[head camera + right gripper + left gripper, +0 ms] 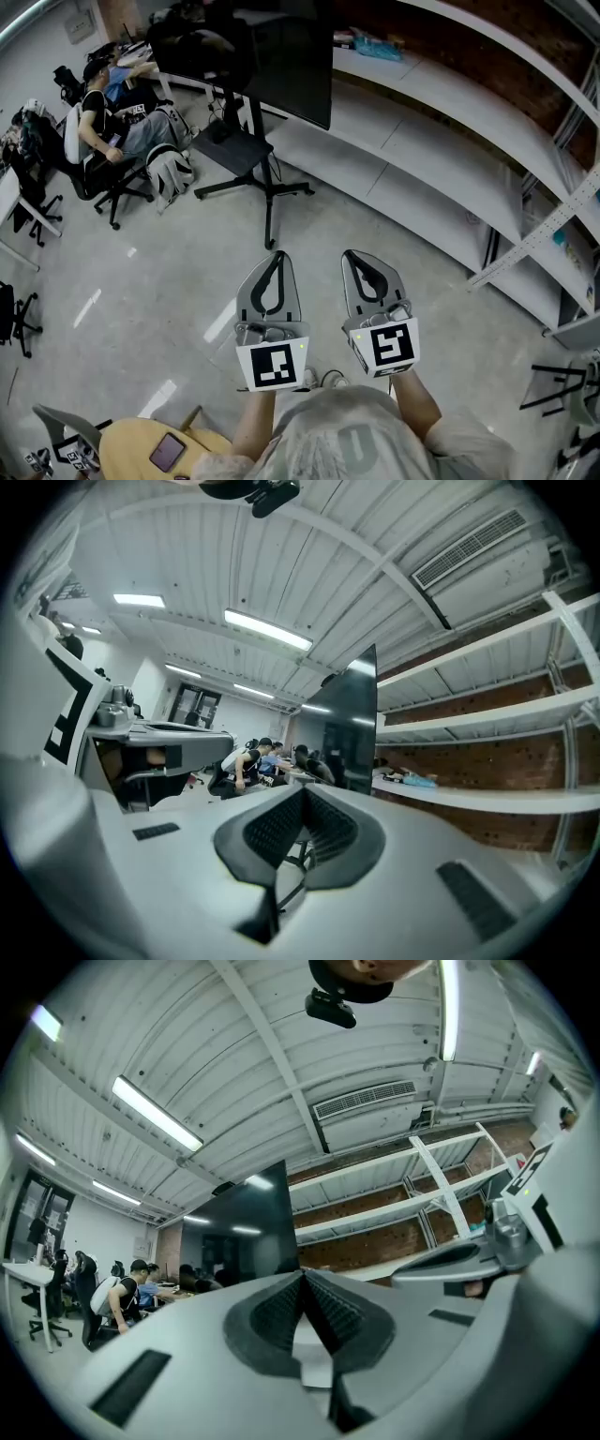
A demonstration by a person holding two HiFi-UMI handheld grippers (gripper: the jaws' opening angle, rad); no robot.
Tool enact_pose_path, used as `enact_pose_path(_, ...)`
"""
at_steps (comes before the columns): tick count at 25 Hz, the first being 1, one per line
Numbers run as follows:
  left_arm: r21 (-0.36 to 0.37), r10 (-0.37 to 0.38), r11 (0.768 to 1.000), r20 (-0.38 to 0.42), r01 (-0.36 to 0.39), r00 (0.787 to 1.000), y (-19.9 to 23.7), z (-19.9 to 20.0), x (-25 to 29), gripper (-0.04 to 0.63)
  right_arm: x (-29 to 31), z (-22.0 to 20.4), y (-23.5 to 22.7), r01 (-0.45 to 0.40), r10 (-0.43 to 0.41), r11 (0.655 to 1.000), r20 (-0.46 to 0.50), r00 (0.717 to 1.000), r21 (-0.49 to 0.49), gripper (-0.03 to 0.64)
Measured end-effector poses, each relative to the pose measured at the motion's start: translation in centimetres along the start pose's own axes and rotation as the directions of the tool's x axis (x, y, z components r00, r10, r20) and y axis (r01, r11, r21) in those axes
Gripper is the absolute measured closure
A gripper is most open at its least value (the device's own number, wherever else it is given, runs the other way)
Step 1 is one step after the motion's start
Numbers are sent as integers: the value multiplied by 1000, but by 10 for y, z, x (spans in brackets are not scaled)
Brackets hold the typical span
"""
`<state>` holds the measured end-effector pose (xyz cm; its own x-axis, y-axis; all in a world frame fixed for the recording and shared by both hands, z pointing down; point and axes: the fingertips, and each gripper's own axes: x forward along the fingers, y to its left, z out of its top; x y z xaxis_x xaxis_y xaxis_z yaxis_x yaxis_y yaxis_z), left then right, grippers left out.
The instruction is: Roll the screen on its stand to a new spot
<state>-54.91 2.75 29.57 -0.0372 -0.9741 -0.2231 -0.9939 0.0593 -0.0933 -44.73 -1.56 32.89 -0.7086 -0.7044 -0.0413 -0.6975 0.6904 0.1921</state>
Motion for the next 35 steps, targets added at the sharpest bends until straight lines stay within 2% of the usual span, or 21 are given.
enact_pose_path(3,-15,-10,1000,5,11,1000,15,-4,1,580,11,6,14,9,-8,1000,8,1000,-21,597)
enact_pose_path(7,-32,-46,998,-20,46,999,24,-18,10,580,13,3,20,29,-30,999,16,999,19,597)
enact_pose_path(12,-78,-81,994,-11,80,997,20,-30,31,580,17,-14,3,78,-77,997,-24,997,30,597)
enact_pose_path(17,-76,-113,991,-16,112,993,13,-44,64,580,41,-25,-24,113,-113,992,-17,993,47,597)
enact_pose_path(20,-55,-132,990,-18,131,991,9,-50,95,580,64,-29,-41,111,-111,993,6,994,27,597)
enact_pose_path(25,1,-148,989,-7,148,989,3,-61,157,580,113,-39,-84,105,-109,991,49,993,86,597)
enact_pose_path(28,27,-152,988,5,152,988,-4,-64,209,580,148,-43,-111,74,-77,996,57,995,49,597)
enact_pose_path(31,33,-128,991,32,127,991,-5,-59,260,580,185,-42,-139,41,-43,999,81,996,26,597)
enact_pose_path(35,45,-66,997,66,63,996,4,-48,327,580,234,-38,-170,-27,20,998,135,991,54,595)
